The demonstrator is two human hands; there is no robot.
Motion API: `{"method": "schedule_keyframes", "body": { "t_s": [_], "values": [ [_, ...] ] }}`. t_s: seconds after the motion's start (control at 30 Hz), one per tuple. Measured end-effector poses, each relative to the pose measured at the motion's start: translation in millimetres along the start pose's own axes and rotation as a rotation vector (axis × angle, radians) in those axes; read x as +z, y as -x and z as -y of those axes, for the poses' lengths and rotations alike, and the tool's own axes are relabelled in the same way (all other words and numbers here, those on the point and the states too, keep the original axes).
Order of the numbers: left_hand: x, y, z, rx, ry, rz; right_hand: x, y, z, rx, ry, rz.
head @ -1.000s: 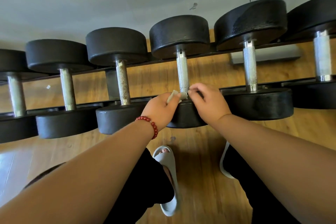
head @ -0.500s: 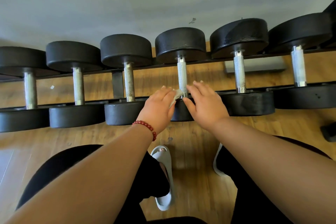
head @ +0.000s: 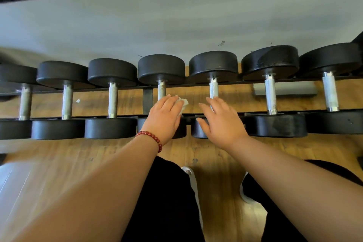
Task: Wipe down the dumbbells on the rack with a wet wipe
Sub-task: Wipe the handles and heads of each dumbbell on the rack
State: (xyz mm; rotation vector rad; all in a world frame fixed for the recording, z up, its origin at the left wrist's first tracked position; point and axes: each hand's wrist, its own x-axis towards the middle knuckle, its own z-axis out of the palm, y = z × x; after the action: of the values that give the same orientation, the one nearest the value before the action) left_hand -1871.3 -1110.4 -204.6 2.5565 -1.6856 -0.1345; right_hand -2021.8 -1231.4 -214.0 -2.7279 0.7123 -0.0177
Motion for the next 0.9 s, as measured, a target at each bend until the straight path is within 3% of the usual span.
{"method": "schedule_keyframes", "body": {
  "t_s": [0.6, 0.9],
  "values": [
    [26, -9, 100, -0.082, -0.017, 0.016, 29, -89, 51, -0.082, 0.038, 0.058],
    [55, -36, 139, -0.095, 0.103, 0.000, 56, -128, 63, -0.049, -0.002, 0.059]
  ]
}}
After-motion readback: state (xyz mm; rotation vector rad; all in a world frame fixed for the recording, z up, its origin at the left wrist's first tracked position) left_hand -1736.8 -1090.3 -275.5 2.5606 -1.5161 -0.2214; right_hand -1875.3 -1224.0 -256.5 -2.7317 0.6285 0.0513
